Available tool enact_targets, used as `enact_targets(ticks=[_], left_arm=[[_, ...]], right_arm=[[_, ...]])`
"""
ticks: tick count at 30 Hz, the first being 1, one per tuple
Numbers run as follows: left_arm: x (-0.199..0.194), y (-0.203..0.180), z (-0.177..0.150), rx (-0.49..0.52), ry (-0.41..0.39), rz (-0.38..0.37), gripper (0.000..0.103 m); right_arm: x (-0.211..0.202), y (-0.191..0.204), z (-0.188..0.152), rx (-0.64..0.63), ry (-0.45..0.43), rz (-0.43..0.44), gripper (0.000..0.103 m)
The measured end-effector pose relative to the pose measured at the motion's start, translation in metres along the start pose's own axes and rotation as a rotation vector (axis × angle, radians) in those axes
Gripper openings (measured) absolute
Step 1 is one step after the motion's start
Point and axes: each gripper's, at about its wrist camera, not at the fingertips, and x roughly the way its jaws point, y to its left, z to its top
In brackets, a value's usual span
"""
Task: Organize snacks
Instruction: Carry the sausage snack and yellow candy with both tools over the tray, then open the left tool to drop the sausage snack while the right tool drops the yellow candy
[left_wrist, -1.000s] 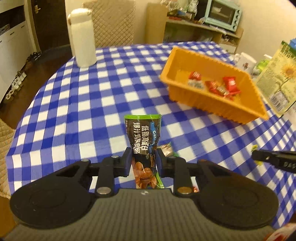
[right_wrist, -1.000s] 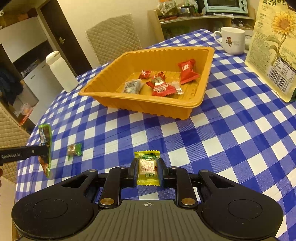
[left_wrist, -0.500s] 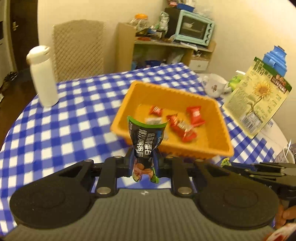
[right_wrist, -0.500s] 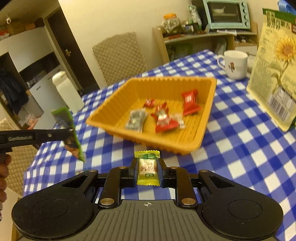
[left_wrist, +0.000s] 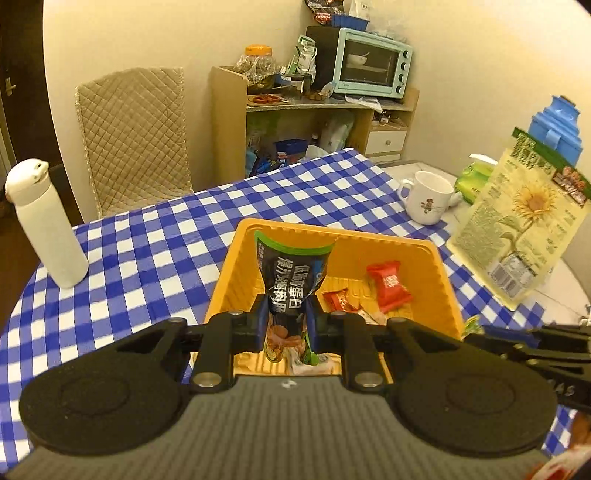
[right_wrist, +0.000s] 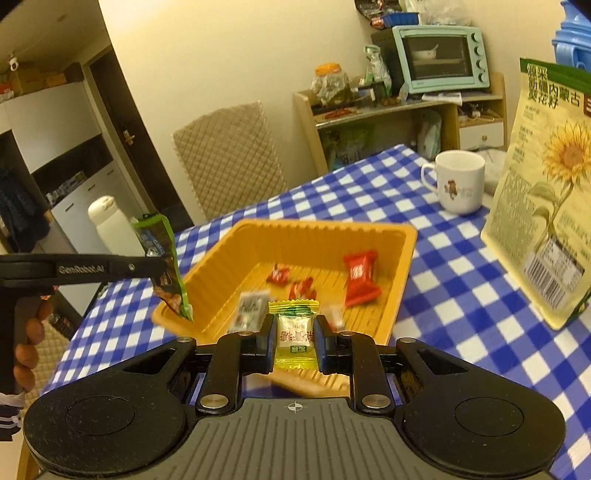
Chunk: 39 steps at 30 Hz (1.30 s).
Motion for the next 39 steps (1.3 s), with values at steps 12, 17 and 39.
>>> enact_targets(ticks=[12,17,39], left_arm=[[0.057,0.007,0.002,0.023,0.133,0.034,0.019],[0.069,0.008,-0.001,0.029,0.169,0.035,0.019],[0.032,0.036,-0.002,-0.035,0.108,-0.004,0.029]], right_arm=[[0.012,-0.011,0.008,0.010,0.000,-0.016,0.021],[0.016,-0.014,0.008,0.015,0.007,-0.024,0.021],[0.048,-0.027,0.022,0.023,0.029,-0.058,0.021]])
